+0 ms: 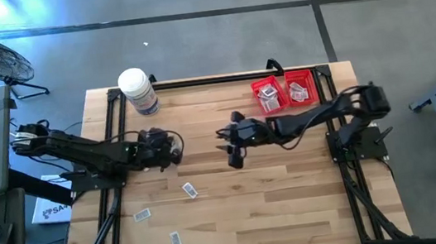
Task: Pick & Place First Aid Supplies
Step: Put the ointment pack into the right red bin
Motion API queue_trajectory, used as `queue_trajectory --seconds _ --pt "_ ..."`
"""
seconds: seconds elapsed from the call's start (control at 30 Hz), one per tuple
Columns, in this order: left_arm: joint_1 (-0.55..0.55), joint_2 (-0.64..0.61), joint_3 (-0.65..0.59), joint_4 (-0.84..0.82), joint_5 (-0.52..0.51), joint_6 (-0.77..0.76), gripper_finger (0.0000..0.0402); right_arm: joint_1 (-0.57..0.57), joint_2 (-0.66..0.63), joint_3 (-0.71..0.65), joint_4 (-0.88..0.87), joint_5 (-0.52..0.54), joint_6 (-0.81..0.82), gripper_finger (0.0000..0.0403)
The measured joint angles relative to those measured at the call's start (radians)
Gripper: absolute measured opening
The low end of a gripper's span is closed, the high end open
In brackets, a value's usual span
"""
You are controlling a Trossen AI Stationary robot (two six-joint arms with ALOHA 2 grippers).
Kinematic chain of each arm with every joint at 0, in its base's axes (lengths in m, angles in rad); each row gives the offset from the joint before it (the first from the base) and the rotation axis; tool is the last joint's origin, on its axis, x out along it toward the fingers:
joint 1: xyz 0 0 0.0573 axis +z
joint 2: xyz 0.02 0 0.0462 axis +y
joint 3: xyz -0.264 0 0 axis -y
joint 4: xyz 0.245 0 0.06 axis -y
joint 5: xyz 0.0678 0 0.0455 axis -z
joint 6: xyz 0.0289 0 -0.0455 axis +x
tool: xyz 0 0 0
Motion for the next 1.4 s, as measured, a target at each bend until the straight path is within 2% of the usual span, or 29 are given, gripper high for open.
queue_trajectory --seconds 0.1,0.23,0.43,0.57,0.67,0.87,1.17,1.4 --pt "0.000 0.003 0.010 0.115 -0.052 0.092 0.0001 -0.012 0.071 0.000 0.138 -0.023 -0.038 0.0158" --pt "-0.002 0.033 0.012 0.269 -0.044 0.238 0.0001 -0.031 0.148 0.000 0.231 -0.055 -0.034 0.0164" --pt "-0.038 0.124 0.001 0.464 -0.082 0.392 0.0001 -0.066 0.203 0.000 0.331 -0.160 0.088 0.0185" --pt "-0.055 0.188 0.001 0.626 -0.084 0.534 0.0001 -0.085 0.208 0.001 0.327 -0.168 0.190 0.0190" --pt "-0.053 0.221 0.002 0.738 -0.036 0.616 0.0001 -0.093 0.208 0.001 0.324 -0.209 0.227 0.0187" --pt "-0.052 0.252 0.002 0.820 -0.004 0.669 0.0001 -0.095 0.208 0.001 0.322 -0.273 0.232 0.0176" --pt "-0.052 0.252 0.002 0.919 0.070 0.712 0.0001 -0.101 0.208 0.001 0.332 -0.273 0.308 0.0128" --pt "-0.052 0.252 0.002 0.940 0.090 0.714 0.0001 -0.099 0.208 0.000 0.368 -0.292 0.303 0.0059"
